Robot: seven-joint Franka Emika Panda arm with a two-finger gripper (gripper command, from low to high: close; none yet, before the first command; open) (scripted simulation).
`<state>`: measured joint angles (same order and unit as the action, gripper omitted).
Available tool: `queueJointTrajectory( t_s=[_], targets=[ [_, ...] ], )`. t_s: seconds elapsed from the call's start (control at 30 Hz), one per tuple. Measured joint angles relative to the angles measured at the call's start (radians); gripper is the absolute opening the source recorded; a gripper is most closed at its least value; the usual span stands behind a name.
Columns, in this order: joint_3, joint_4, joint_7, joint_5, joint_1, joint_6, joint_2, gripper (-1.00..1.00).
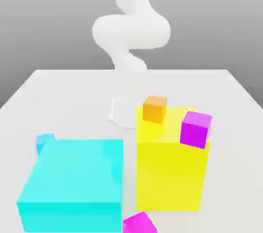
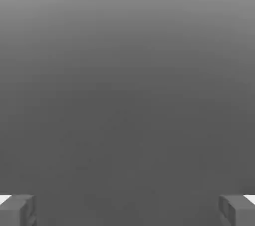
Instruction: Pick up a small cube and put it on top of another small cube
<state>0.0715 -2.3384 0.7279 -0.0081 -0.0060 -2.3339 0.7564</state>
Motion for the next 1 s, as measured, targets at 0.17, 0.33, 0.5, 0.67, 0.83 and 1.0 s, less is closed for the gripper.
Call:
queueJointTrajectory(
  t_s=[0.17, 0.33, 0.5, 0.67, 0.83, 1.0],
  targets=[
    [0.138, -0.08, -0.148, -0.017, -0.013, -0.073, -0.096, 0.0],
    [0.26, -0.158, -0.291, -0.032, -0.026, -0.145, -0.197, 0.0],
    [0.374, -0.236, -0.432, -0.049, -0.036, -0.22, -0.301, 0.0],
    [0.477, -0.316, -0.576, -0.062, -0.051, -0.294, -0.406, 0.0],
    [0.571, -0.396, -0.718, -0.077, -0.07, -0.37, -0.507, 0.0],
    [0.654, -0.476, -0.854, -0.097, -0.098, -0.444, -0.6, 0.0]
  ],
)
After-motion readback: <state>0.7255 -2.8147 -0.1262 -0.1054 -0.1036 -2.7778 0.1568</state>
